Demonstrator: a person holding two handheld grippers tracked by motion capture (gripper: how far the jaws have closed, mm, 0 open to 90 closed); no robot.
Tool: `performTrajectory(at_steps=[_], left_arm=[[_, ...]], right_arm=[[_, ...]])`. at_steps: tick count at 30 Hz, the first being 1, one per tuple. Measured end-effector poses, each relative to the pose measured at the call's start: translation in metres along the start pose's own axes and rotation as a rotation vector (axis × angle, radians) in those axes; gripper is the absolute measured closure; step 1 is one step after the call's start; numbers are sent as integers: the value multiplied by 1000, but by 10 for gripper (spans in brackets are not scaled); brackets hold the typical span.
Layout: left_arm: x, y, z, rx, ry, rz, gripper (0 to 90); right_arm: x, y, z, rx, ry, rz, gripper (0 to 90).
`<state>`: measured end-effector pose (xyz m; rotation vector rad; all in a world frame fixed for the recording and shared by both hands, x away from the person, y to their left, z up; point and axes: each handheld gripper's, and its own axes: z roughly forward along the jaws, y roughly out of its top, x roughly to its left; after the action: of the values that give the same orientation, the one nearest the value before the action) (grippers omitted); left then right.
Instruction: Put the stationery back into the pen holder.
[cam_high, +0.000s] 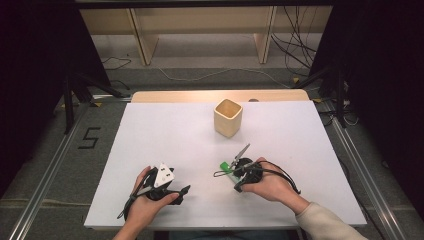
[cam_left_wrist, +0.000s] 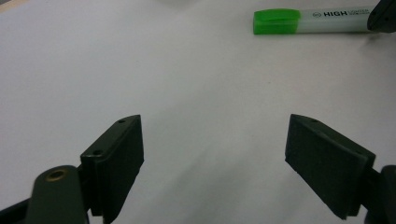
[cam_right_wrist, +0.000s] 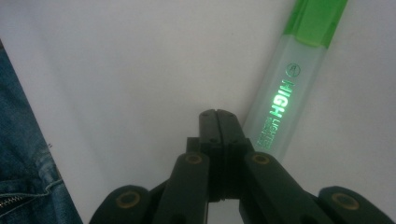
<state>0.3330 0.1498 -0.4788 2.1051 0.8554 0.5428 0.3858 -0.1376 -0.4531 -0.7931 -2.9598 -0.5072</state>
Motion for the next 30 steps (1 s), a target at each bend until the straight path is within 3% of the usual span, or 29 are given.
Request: performTrajectory(at_steps=[23, 26, 30], left_arm=[[0, 0, 0, 3, -1, 10, 196], [0, 0, 0, 3, -1, 10, 196], [0, 0, 0, 2, -1, 11, 196]], right_arm=[[-17, -4, 1, 47, -50, 22, 896], [-15, 0, -10, 44, -41, -12, 797], [-19, 7, -21, 28, -69, -2, 707]])
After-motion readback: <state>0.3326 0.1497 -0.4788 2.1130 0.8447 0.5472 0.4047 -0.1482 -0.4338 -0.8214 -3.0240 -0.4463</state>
